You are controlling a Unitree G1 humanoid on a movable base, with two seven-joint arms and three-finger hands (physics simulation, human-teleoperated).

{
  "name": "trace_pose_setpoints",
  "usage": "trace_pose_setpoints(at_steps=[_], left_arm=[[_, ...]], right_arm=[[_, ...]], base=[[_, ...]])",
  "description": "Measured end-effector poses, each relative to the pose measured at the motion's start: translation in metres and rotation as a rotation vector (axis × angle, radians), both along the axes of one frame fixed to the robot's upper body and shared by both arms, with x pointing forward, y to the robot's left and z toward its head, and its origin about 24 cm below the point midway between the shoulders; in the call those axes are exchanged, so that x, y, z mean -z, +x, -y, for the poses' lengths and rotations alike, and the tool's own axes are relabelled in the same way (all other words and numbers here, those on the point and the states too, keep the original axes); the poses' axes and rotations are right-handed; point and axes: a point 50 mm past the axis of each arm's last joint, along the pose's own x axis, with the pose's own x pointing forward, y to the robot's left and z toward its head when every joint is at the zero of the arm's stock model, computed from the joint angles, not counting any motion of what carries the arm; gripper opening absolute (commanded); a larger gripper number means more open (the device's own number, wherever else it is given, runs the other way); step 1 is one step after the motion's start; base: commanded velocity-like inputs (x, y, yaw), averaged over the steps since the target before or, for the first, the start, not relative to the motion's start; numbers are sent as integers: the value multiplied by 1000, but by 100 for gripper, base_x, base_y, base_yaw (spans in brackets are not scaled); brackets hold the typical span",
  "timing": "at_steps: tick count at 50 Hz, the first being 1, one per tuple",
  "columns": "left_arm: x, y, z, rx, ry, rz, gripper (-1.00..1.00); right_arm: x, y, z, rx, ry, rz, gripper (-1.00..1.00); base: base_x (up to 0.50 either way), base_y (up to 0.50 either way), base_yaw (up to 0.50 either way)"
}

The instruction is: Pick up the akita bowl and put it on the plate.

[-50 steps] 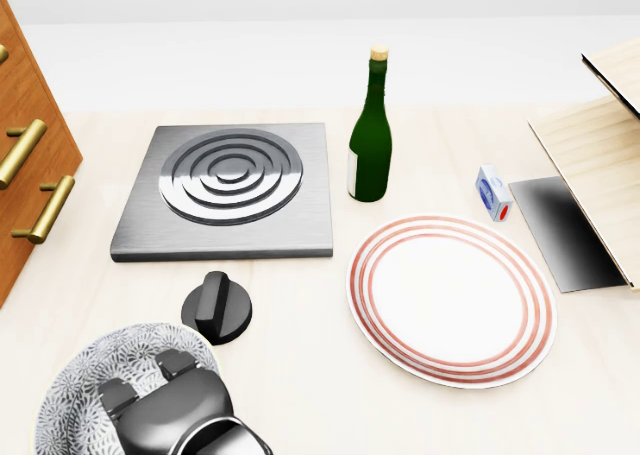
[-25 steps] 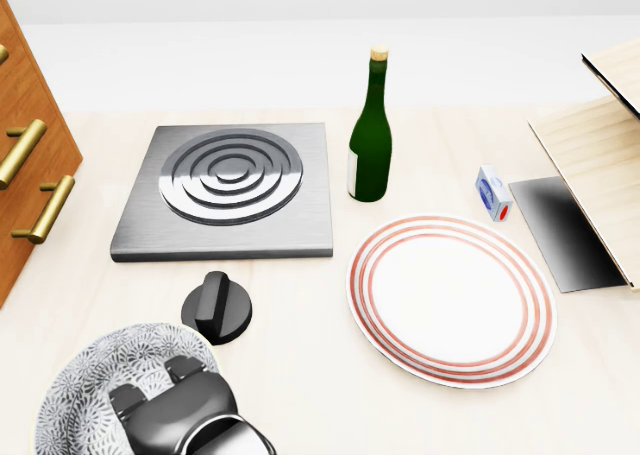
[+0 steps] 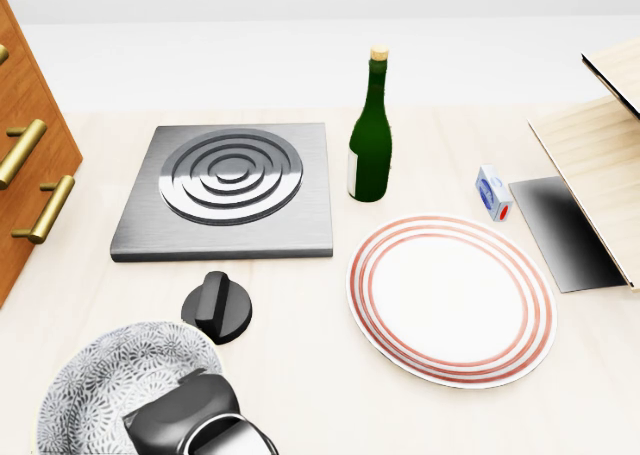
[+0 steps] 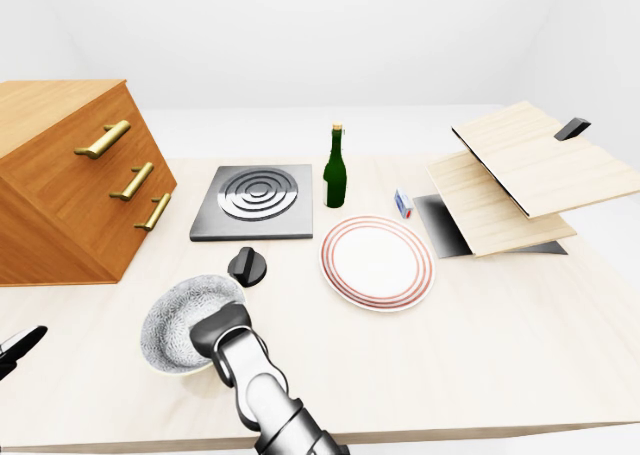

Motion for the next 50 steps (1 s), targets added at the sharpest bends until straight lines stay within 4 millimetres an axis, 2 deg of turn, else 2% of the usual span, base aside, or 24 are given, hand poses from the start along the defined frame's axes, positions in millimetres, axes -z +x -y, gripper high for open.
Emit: trace_pose_setpoints(at_steps=[15,50], left_arm=[[1,0,0,1,-2,-3,100],[1,0,0,1,-2,-2,100]], right_arm=[[-10,0,-2,-9,44,19,-100],[-16,1,-2,-3,69,34,-100]], base=[[0,0,0],[0,0,0]])
